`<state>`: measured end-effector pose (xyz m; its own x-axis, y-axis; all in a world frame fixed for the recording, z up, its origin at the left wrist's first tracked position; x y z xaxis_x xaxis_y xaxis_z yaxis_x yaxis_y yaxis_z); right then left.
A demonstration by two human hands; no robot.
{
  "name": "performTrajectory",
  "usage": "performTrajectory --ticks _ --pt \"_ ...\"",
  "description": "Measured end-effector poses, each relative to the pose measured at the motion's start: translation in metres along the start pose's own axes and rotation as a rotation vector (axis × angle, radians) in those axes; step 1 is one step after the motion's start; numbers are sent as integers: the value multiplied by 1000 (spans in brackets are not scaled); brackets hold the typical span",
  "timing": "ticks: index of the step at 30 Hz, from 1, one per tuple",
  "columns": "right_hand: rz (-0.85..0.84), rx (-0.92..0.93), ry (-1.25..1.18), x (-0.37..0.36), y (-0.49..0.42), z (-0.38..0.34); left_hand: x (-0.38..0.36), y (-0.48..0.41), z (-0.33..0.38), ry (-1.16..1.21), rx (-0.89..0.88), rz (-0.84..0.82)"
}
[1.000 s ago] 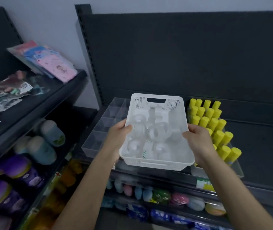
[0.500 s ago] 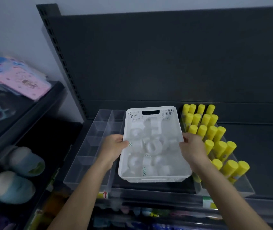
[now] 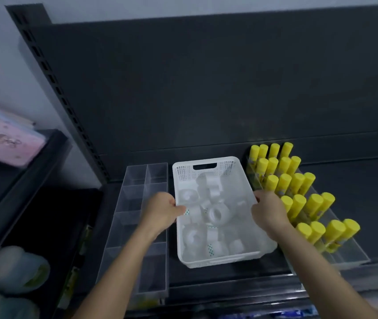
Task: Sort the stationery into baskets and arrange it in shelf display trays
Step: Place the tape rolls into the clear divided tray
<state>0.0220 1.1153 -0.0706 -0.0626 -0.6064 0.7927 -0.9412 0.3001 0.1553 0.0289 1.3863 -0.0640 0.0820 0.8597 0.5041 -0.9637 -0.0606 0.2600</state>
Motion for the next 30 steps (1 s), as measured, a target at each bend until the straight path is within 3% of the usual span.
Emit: performTrajectory --ticks 2,5,7,9,12,14,17,25,30 --pt "38 22 76 2 0 -4 2 -6 1 -58 -70 -30" --pt "142 59 239 4 7 -20 28 -11 10 -15 -286 123" --pt "235 181 386 0 18 -44 44 -7 18 -101 -495 214" --pt "238 348 428 -17 32 -69 39 -11 11 -228 -578 125" --pt "109 515 348 -43 48 -93 24 -20 -22 -518 -522 -56" --pt "-12 597 313 -59 53 -102 20 -25 -42 -674 -463 -85" --pt "-134 696 390 -76 56 -107 18 -28 -46 -724 -438 -67" --pt "-143 726 469 -85 46 -110 15 -21 -38 -654 -391 -16" --pt "-130 720 439 -84 40 -108 22 -6 -6 -281 -501 15"
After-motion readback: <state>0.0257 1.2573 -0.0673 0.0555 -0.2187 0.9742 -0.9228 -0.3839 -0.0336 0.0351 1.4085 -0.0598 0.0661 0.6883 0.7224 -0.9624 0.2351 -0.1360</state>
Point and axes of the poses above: each hand's wrist, its own y-axis away from the middle knuckle, its own x-axis out of the back of the hand, z = x × y, the point moved 9 cm from there along -y, towards the middle knuckle, and after that the axes turned 8 degrees about y, right-handed, at the moved point
